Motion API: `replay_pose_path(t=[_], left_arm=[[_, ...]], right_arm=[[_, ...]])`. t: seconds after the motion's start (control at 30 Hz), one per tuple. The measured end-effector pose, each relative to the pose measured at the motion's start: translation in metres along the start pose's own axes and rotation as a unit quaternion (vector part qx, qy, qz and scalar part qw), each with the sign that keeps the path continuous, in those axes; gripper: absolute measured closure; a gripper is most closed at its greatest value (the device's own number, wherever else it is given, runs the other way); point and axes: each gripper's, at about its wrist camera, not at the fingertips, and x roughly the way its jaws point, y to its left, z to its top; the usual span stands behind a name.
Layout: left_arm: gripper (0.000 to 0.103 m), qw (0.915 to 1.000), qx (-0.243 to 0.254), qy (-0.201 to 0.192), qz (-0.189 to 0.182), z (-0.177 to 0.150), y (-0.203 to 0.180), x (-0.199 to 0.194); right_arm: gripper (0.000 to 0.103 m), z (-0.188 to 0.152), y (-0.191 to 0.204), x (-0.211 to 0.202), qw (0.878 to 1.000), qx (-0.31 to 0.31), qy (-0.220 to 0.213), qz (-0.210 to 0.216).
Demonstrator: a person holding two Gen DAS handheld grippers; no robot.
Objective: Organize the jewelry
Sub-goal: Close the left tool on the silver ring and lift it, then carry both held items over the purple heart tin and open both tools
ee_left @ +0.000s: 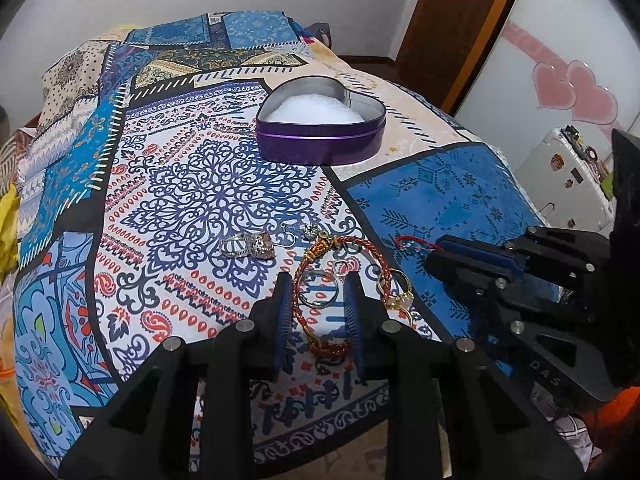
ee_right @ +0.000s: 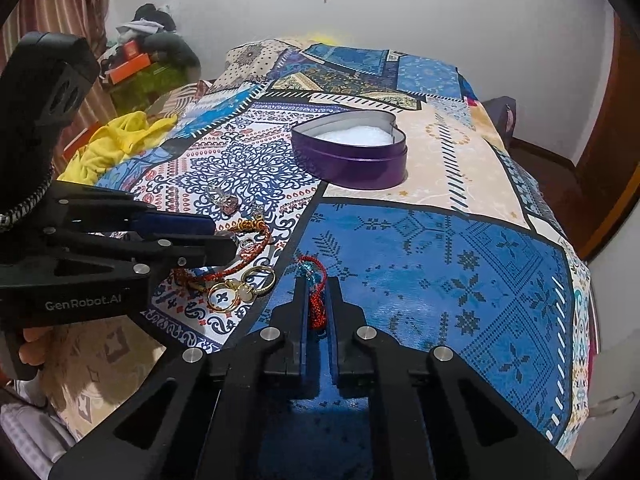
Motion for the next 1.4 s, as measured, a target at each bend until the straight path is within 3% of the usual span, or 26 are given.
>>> replay_pose_path(t=[0.23, 0.53, 0.9, 1.4], left_arm=[[0.082, 0.9989, 0.039, -0.010, 0.023, -0.002, -0.010, 0.000], [0.082, 0.9984, 0.028, -0.045, 0.020, 0.002, -0.008, -0.029], [0.082, 0.9935, 0.018, -0.108, 0.030, 0.029, -0.002, -0.061], [0.082, 0.9891, 0.003, -0.144, 0.030, 0.063, 0.008, -0.061]], right_arm=[[0.096, 0.002, -0.004, -0.009, 1.000, 0.011, -0.011, -0.003], [0.096, 0.013, -0.003, -0.024, 0.999, 0.013, -0.038, -0.010], [0.096, 0.040, -0.012, -0.048, 0.995, 0.028, -0.092, -0.026], [0.096, 0.078, -0.024, -0.056, 0.988, 0.022, -0.147, -0.034]])
